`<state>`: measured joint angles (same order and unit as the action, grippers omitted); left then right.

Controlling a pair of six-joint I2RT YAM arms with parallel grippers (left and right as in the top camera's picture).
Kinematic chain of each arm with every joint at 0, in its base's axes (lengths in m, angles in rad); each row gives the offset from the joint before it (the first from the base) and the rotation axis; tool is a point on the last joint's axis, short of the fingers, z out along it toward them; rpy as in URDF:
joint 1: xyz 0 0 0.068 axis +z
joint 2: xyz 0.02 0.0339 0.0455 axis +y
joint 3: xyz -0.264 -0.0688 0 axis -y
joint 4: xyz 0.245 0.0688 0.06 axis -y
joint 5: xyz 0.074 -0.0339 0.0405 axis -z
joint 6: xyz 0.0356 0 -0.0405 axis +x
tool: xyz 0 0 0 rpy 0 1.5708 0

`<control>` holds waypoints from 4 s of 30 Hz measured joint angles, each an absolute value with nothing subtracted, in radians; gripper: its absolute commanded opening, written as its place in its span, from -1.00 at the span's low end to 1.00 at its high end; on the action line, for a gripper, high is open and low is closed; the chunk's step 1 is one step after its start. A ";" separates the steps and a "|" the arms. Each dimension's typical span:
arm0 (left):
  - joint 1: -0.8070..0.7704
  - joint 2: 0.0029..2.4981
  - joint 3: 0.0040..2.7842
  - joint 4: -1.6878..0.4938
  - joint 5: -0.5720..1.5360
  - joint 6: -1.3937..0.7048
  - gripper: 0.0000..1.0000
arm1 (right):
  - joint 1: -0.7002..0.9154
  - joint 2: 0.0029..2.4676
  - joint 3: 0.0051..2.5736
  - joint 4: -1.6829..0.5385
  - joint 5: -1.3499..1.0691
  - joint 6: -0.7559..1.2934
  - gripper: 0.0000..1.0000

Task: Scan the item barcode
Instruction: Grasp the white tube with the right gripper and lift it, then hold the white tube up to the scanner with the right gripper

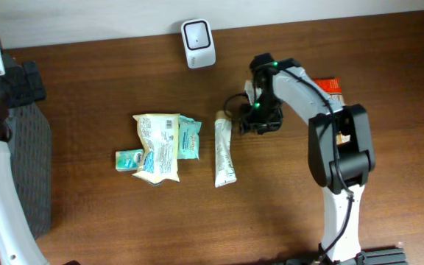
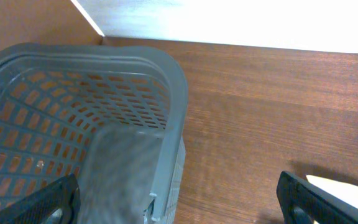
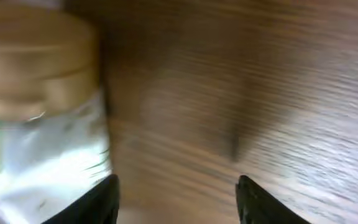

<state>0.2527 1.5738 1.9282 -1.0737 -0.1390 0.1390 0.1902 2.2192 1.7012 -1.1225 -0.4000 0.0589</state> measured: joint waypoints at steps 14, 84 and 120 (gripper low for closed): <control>0.253 1.574 1.928 -1.074 -0.139 0.139 0.98 | 0.250 2.218 1.783 -1.211 -0.567 -0.079 0.10; 0.253 1.574 1.928 -1.079 -0.139 0.139 0.98 | 0.241 1.713 1.583 -0.963 -0.802 -0.099 -0.92; 0.253 1.575 1.928 -1.081 -0.139 0.139 0.98 | 0.405 2.519 1.920 0.293 0.554 -1.055 -0.92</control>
